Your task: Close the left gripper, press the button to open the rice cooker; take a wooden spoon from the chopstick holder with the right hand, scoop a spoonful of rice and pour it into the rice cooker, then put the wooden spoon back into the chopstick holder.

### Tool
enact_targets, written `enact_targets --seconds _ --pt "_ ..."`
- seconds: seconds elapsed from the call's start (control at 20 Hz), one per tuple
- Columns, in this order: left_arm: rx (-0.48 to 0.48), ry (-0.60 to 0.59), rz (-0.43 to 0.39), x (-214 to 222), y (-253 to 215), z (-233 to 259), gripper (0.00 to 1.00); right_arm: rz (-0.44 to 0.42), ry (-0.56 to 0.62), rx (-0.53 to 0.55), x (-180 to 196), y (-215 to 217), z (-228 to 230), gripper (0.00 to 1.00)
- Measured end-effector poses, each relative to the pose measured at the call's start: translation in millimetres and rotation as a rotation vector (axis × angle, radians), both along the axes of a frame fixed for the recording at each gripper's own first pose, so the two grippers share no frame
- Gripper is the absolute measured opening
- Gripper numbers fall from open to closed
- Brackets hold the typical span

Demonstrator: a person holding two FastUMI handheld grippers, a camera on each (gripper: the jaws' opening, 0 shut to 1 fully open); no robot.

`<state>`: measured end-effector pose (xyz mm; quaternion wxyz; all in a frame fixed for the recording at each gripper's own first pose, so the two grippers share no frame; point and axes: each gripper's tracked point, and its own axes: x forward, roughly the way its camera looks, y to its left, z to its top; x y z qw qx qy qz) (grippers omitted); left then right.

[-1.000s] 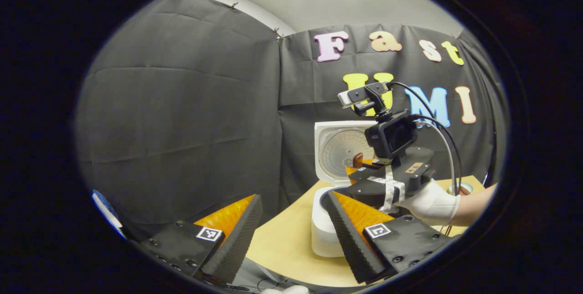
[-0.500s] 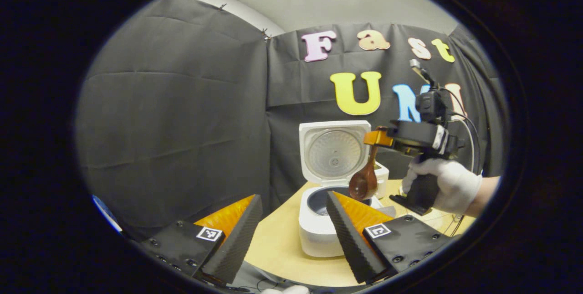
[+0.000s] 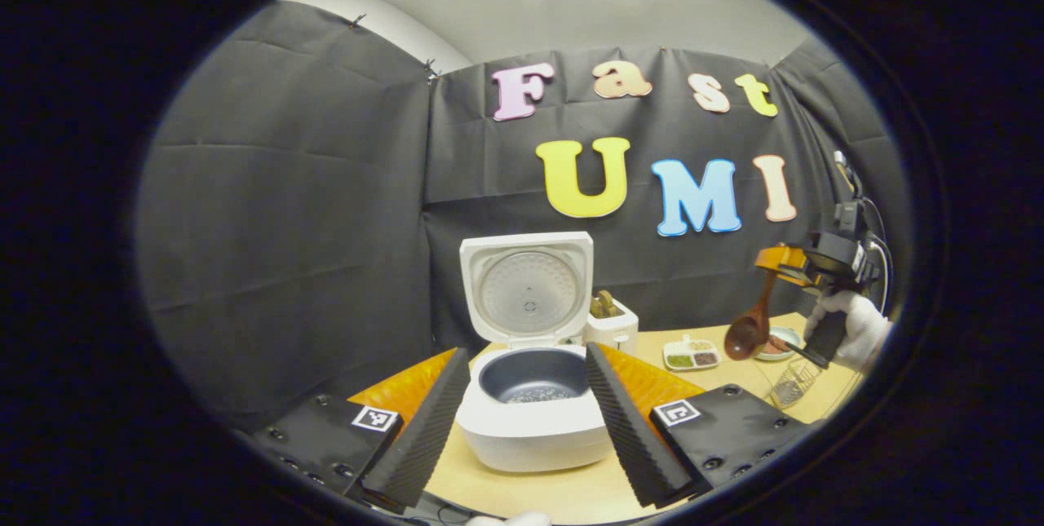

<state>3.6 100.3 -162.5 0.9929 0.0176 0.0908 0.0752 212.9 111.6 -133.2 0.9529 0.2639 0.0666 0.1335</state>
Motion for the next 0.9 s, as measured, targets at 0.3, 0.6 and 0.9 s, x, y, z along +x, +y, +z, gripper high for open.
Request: enact_targets --seconds 0.3,0.6,0.9 --pt "0.014 -0.003 -0.034 4.5 -27.2 6.9 1.00 -0.155 0.032 -0.051 6.2 -116.1 -38.8 0.22" --pt "0.029 -0.003 -0.061 7.2 -47.5 13.3 1.00 -0.206 0.074 -0.070 12.7 -152.6 -77.8 0.22" --pt "0.054 0.006 -0.072 14.5 -59.6 13.1 0.98 -0.204 0.153 -0.076 13.8 -148.0 -130.2 0.22"
